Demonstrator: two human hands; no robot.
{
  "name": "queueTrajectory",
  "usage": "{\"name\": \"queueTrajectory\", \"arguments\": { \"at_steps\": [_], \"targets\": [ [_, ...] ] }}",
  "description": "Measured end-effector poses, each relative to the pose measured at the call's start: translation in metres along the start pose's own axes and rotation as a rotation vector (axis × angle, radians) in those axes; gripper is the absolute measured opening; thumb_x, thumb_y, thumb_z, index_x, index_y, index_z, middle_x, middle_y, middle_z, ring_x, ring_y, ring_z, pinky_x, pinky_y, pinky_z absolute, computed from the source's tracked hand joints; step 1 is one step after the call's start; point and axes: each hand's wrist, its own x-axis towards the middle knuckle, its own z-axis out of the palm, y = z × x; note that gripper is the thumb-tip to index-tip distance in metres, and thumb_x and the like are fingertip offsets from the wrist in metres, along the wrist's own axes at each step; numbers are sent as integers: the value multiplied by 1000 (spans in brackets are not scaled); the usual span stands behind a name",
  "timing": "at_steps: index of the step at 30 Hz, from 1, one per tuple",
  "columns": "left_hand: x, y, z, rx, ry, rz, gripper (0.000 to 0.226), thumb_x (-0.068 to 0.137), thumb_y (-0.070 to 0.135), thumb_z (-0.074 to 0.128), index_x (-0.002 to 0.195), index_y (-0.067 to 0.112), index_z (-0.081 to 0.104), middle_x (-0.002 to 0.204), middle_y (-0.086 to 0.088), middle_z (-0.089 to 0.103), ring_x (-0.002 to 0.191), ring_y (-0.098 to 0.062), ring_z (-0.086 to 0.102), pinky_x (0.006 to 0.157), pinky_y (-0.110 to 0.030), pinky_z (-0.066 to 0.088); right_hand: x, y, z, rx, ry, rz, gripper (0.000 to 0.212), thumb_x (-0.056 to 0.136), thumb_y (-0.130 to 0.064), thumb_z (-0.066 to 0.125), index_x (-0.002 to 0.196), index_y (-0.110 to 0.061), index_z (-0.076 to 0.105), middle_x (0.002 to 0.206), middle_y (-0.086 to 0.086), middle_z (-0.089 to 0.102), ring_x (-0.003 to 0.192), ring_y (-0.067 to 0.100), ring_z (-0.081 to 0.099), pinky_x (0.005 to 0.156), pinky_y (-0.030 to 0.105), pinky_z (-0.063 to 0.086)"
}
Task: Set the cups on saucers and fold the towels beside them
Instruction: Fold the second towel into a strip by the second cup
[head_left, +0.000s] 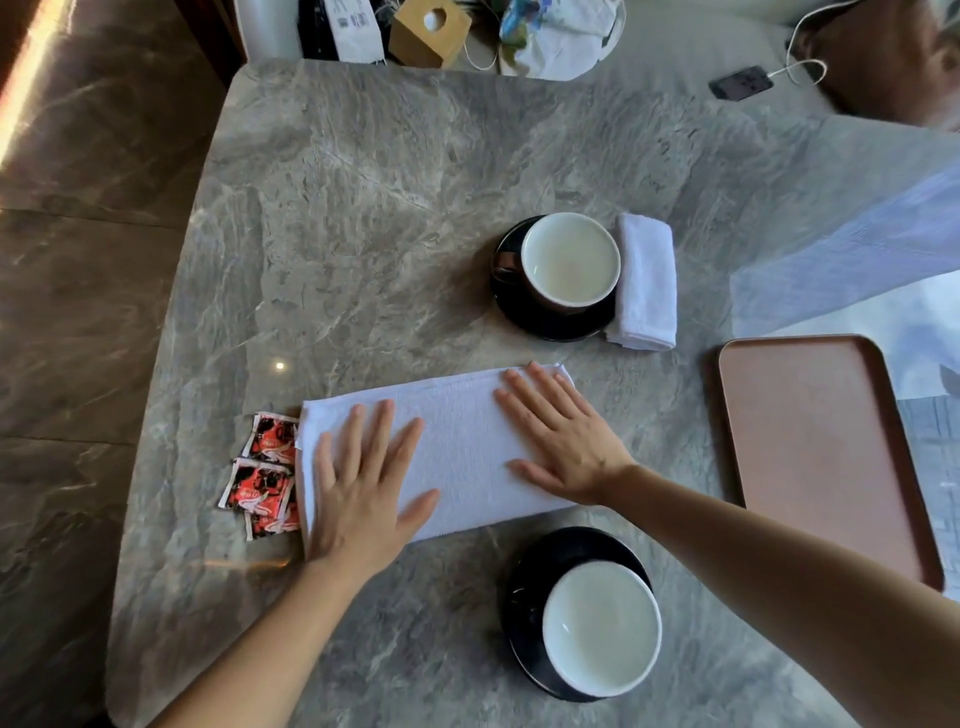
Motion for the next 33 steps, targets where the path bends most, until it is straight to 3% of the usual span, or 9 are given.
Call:
{"name": "queueTrajectory", "arguments": {
  "at_steps": [14, 17, 18, 20, 22, 23, 25, 29, 33],
  "targets": [
    [1, 5, -4, -7, 2, -24, 77, 83, 63, 30, 149, 27, 12, 159, -7, 11, 146, -31, 9, 113, -57, 14, 1, 1, 0, 9, -11, 2, 78, 91, -58, 31, 151, -14, 8, 160, 5, 7, 148, 28, 0, 121, 47, 3],
    [0, 13, -16, -68, -30, -56, 75, 84, 56, 34, 148, 20, 21, 157, -10, 17, 145, -32, 15, 113, -57, 18, 0, -7, -12, 88, -6, 54, 78, 90, -52, 44, 151, -15, 12, 161, 2, 3, 148, 24, -2, 121, 41, 2],
    [-1, 18, -19, -117, -31, -55, 73, 83, 51, 40, 146, 14, 28, 155, -13, 23, 143, -33, 21, 111, -58, 24, -1, -12, -16, 147, 22, 120, 75, 88, -47, 50, 150, -15, 20, 161, 2, 9, 148, 23, 6, 120, 39, 11],
    [-8, 31, -24, -227, -35, -34, 69, 78, 39, 60, 138, 8, 42, 150, -16, 34, 138, -36, 32, 107, -57, 31, -6, -25, -23, 263, 130, 297, 59, 85, -36, 55, 139, -21, 38, 149, -1, 36, 132, 22, 39, 98, 36, 44],
    [-17, 45, -29, -261, -53, -3, 68, 72, 36, 69, 133, 12, 50, 146, -14, 41, 135, -34, 39, 104, -53, 35, -10, -39, -28, 379, 127, 449, 44, 87, -34, 52, 130, -26, 42, 128, -5, 49, 103, 21, 58, 67, 32, 48],
    [-21, 50, -32, -270, -60, -1, 67, 72, 38, 68, 133, 16, 50, 145, -11, 43, 134, -32, 41, 103, -51, 38, -11, -46, -29, 391, 73, 487, 43, 89, -35, 50, 130, -26, 41, 124, -5, 49, 96, 22, 60, 63, 31, 46],
    [-25, 56, -37, -313, -93, -26, 64, 78, 43, 59, 137, 24, 44, 148, -4, 39, 135, -27, 39, 102, -47, 39, -7, -55, -34, 359, -1, 517, 47, 91, -40, 49, 133, -24, 38, 125, 0, 47, 101, 23, 59, 66, 33, 47],
    [-21, 61, -36, -392, -185, -25, 60, 86, 48, 33, 142, 27, 32, 150, 0, 29, 134, -22, 32, 107, -39, 33, 19, -71, -49, 388, -42, 525, 50, 91, -46, 48, 133, -18, 40, 126, 11, 47, 119, 30, 46, 88, 39, 44],
    [-15, 52, -45, -315, -133, 34, 51, 77, 36, 58, 127, 26, 53, 132, -1, 54, 115, -29, 52, 89, -40, 45, 56, -92, -49, 395, -168, 411, 56, 91, -51, 44, 139, -27, 29, 149, 8, 26, 138, 36, 21, 102, 57, 34]
  ]
}}
